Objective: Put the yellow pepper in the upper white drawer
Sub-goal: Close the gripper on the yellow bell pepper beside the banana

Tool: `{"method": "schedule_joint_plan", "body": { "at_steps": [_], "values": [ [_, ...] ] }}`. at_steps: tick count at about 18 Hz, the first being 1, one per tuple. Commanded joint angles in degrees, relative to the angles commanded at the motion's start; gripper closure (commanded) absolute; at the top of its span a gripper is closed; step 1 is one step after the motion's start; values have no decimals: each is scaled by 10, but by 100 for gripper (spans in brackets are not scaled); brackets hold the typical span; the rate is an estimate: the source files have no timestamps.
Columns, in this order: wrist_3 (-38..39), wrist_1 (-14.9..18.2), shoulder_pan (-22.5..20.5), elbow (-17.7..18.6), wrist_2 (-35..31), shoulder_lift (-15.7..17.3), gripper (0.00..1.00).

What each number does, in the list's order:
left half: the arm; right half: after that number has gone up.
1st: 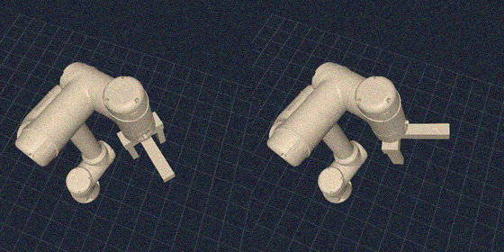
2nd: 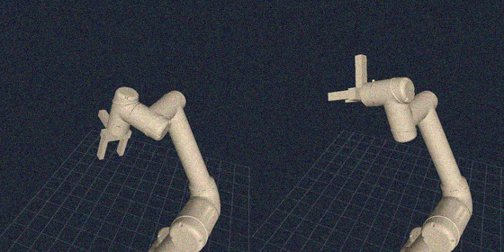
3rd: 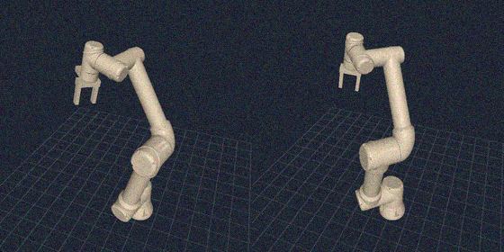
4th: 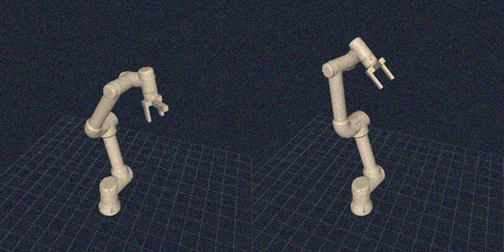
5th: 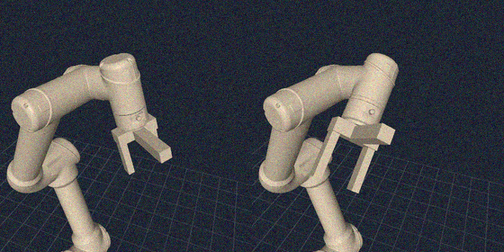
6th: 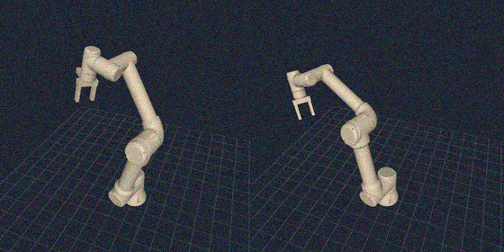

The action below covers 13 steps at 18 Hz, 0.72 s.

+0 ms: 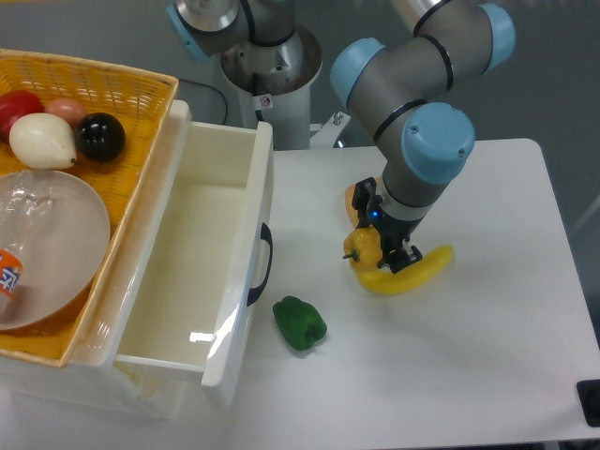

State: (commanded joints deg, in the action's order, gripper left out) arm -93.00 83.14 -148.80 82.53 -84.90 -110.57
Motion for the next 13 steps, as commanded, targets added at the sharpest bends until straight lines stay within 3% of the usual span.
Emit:
{"method": "schedule_joint_plan", "body": {
  "at_steps": [8, 13],
  "values": [
    [18, 3, -12, -3, -1, 3, 84],
    [57, 24, -18, -4, 10, 30, 84]
  ]
}}
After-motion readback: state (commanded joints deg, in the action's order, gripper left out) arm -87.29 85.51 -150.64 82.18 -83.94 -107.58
